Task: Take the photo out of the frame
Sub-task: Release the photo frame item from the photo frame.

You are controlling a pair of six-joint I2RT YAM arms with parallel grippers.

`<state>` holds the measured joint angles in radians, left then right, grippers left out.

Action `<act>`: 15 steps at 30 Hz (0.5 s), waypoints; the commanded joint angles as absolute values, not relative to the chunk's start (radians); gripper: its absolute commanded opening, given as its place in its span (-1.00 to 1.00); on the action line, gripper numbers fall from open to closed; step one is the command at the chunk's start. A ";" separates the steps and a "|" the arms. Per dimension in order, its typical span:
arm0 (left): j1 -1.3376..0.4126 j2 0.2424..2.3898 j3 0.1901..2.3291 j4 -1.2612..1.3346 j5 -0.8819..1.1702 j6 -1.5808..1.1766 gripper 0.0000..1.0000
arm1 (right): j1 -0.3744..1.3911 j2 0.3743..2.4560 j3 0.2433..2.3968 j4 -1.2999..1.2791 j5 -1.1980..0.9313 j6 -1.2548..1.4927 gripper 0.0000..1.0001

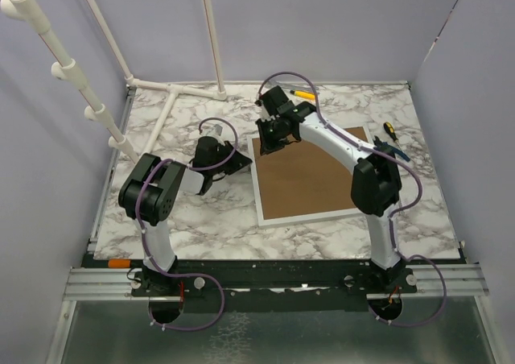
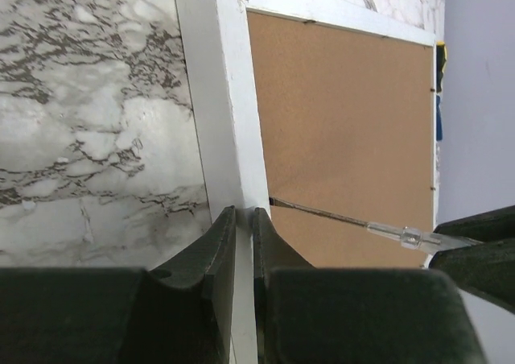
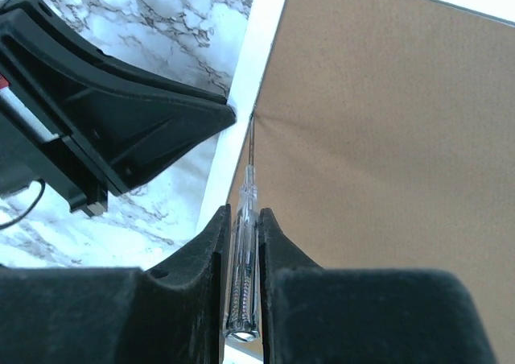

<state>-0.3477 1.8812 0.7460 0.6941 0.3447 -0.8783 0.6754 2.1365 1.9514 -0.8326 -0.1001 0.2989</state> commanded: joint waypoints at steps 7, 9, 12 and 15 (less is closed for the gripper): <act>-0.294 1.803 0.754 0.690 0.518 -0.893 -0.76 | 0.510 1.832 1.568 -0.399 -0.490 0.394 -0.99; -0.293 1.781 0.758 0.653 0.499 -0.874 -0.74 | 0.483 1.785 1.505 -0.372 -0.479 0.398 -0.99; -0.294 1.749 0.748 0.617 0.474 -0.868 -0.67 | 0.447 1.710 1.404 -0.319 -0.461 0.413 -0.99; -0.313 1.697 0.731 0.525 0.404 -0.831 -0.44 | 0.428 1.594 1.279 -0.218 -0.436 0.429 -0.99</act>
<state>-0.3004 1.7798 0.7395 0.6411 0.4660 -0.8871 0.4454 1.7164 1.4075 -0.3714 -0.4206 0.3965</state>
